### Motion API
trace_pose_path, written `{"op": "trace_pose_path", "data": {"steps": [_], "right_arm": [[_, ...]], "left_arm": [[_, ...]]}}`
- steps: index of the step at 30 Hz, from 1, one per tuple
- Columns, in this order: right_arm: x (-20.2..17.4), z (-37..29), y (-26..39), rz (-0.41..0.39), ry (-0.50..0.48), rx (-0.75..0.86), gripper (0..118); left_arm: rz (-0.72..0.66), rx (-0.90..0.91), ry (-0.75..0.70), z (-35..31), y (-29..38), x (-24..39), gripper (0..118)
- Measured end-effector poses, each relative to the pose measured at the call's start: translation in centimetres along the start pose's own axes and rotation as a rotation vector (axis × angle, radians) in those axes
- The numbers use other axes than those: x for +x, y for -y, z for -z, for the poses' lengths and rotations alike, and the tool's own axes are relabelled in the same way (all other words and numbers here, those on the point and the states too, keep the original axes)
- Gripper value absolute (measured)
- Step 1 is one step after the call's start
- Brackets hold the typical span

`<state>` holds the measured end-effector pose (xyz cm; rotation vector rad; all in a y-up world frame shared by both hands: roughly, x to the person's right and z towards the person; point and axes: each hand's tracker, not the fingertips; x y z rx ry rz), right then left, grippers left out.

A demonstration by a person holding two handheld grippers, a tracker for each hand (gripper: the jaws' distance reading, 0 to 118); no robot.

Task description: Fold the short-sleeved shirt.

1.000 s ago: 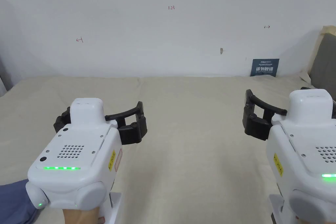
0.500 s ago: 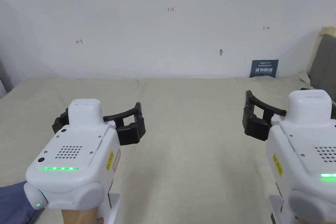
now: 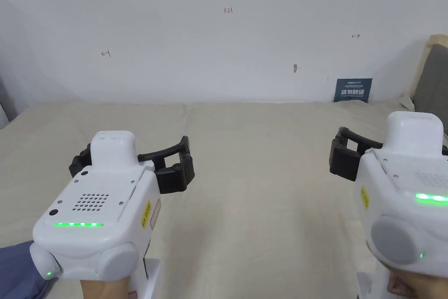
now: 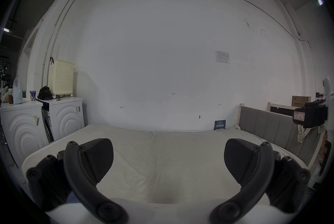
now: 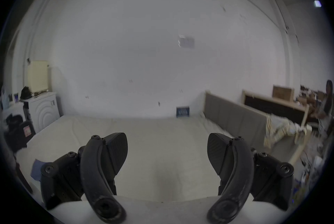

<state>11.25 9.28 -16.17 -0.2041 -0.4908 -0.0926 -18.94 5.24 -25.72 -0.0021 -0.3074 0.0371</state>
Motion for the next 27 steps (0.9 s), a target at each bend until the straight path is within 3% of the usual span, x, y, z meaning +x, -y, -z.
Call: {"op": "trace_pose_path", "data": {"steps": [5, 9, 13, 16, 23, 27], "right_arm": [[-0.2, 1.0, -1.6, 0.057, 0.035, -0.293, 93], [-1.0, 1.0, -1.2, 0.022, 0.088, -0.294, 93], [-1.1, 1.2, -1.0, 0.001, 0.063, -0.305, 93], [-0.7, 1.4, -0.8, 0.028, 0.012, -0.294, 93], [-0.7, 1.4, -0.4, 0.003, 0.032, -0.28, 93], [-0.3, 1.4, 0.2, 0.007, 0.032, -0.191, 93]], "left_arm": [[-0.014, -0.004, 0.008, 0.0, 0.1, -0.1, 118], [-0.021, -0.005, 0.007, 0.0, 0.2, -0.1, 118], [-0.017, -0.009, 0.007, 0.0, 0.3, -0.2, 118], [-0.012, -0.008, 0.002, 0.0, 0.2, -0.2, 118], [-0.025, -0.003, 0.001, -0.1, 0.1, -0.5, 118], [-0.022, -0.002, 0.0, -0.1, 0.0, -0.5, 118]]}}
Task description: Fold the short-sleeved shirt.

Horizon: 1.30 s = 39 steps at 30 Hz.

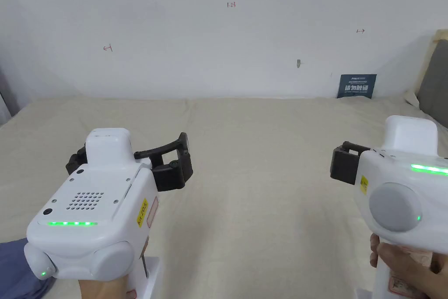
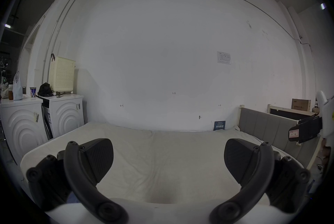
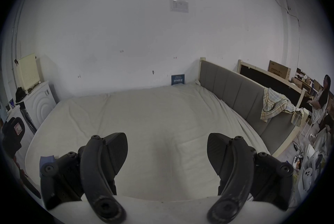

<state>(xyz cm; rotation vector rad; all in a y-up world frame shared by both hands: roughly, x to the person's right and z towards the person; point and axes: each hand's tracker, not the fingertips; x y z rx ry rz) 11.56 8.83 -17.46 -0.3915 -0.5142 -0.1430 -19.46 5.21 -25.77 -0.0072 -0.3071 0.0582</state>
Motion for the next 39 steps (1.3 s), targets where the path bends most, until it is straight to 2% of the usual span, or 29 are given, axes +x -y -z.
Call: {"op": "trace_pose_path", "data": {"steps": [2, 8, 13, 20, 39], "right_arm": [[0.2, 0.0, 0.4, 0.006, -0.01, 0.068, 93], [0.6, -0.3, 1.9, -0.052, -0.094, 0.302, 93], [1.0, -0.5, 2.7, -0.016, -0.13, 0.402, 93], [1.4, -0.5, 2.9, -0.016, -0.151, 0.43, 93], [1.3, -1.2, 3.2, -0.078, -0.181, 0.483, 93]], "left_arm": [[0.001, 0.002, 0.0, 0.0, 0.0, 0.0, 118], [0.005, 0.007, -0.005, 0.0, -0.1, 0.0, 118], [0.005, 0.011, -0.009, 0.0, -0.1, -0.1, 118], [0.008, 0.01, -0.009, 0.0, -0.1, -0.1, 118], [0.004, 0.016, -0.013, -0.1, -0.3, -0.2, 118]]}}
